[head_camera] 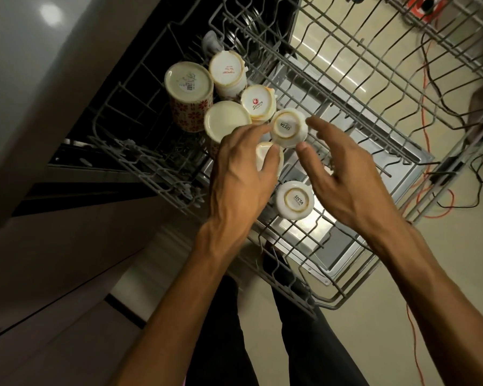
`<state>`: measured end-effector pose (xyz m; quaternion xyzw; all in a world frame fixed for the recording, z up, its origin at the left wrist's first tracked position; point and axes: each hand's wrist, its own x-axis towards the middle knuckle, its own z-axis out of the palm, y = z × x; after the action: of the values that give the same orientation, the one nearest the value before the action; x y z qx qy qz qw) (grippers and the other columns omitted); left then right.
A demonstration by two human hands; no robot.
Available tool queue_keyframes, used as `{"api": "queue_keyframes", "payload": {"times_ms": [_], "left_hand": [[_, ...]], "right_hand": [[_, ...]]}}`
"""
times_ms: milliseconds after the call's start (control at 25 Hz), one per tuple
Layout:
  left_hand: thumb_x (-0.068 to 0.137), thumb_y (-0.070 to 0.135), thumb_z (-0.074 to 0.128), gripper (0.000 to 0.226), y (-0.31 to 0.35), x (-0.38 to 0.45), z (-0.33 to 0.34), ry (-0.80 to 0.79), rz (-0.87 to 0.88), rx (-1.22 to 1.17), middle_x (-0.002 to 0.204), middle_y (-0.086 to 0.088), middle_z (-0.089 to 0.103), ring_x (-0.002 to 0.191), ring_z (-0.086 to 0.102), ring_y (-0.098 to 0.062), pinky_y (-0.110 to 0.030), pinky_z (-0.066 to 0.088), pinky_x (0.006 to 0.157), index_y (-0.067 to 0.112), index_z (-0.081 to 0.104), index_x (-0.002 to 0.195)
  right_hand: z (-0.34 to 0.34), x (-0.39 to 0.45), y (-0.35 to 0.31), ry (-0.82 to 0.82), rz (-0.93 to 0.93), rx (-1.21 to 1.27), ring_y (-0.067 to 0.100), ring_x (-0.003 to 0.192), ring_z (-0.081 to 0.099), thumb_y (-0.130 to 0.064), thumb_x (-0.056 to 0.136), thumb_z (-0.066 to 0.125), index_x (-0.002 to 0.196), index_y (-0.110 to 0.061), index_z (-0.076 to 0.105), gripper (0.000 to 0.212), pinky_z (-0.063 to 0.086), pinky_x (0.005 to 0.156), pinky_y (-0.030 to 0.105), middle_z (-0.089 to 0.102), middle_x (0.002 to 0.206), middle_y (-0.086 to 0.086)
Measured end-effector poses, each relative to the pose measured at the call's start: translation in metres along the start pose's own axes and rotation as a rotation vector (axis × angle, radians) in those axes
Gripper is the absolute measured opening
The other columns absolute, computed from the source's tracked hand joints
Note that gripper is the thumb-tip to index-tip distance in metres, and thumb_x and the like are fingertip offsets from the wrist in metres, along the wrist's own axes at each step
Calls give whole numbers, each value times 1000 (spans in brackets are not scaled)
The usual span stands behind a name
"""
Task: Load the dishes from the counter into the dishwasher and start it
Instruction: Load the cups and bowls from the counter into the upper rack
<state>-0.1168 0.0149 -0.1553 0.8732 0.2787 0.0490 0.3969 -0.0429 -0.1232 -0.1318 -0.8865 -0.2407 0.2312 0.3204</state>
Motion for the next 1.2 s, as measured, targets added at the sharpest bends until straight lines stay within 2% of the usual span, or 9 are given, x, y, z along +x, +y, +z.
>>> {"api": "queue_keyframes", "payload": {"times_ms": [120,280,520,680,760,840,1000,1120,1200], "left_hand": [[95,29,60,38,9,-15,-19,31,-54,-62,133,1,58,126,51,-12,-25,42,104,13,59,129],[94,23,63,36,23,-41,-49,117,-38,-129,129,0,61,121,55,-9,-21,43,101,10,61,127],[94,25,63,36,35,-74,-103,193,-47,-143,128,-1,62,120,55,-10,-24,44,101,9,62,125],[94,25,63,37,39,-91,-136,225,-66,-123,130,-2,61,122,55,-11,-22,43,102,8,61,127],[94,25,63,37,39,-98,-152,254,-70,-130,129,-3,61,122,55,-11,-21,43,101,8,61,127],[94,24,63,36,40,-106,-167,283,-61,-139,128,-3,62,121,56,-11,-22,45,99,7,62,127],[93,26,64,36,42,-121,-195,338,-48,-141,125,-2,63,117,58,-10,-25,50,94,8,63,125],[92,30,62,38,43,-133,-217,362,-74,-162,124,-1,63,117,57,-7,-14,45,96,9,62,124],[92,29,63,38,44,-141,-232,390,-67,-172,123,-3,64,116,57,-8,-13,45,96,8,62,123]], "right_hand": [[-1,-14,-22,19,-53,16,11,134,42,-44,103,39,145,-17,41,50,35,107,26,48,147,0],[-2,-27,-52,30,-105,35,-6,124,36,-42,104,40,145,-20,42,46,24,100,4,49,139,-12],[-8,-47,-103,29,-162,64,4,134,39,-47,101,38,147,-22,40,52,31,104,20,47,146,-6],[-12,-59,-136,40,-199,91,-7,128,35,-46,101,38,146,-20,41,52,25,102,3,47,142,-12],[-14,-66,-152,36,-215,86,-7,129,34,-47,101,38,147,-21,40,53,23,102,1,46,143,-11],[-15,-75,-170,32,-240,90,-4,131,35,-47,101,39,147,-21,40,53,24,103,4,46,144,-9],[-13,-89,-202,16,-296,96,6,134,41,-47,101,38,147,-19,40,54,35,106,20,48,146,-4],[-11,-99,-226,-22,-333,94,7,137,39,-49,101,35,148,-18,39,56,36,110,27,45,149,-3],[-10,-106,-242,-36,-360,99,6,137,39,-48,102,36,147,-17,39,55,36,110,27,45,149,-3]]}}
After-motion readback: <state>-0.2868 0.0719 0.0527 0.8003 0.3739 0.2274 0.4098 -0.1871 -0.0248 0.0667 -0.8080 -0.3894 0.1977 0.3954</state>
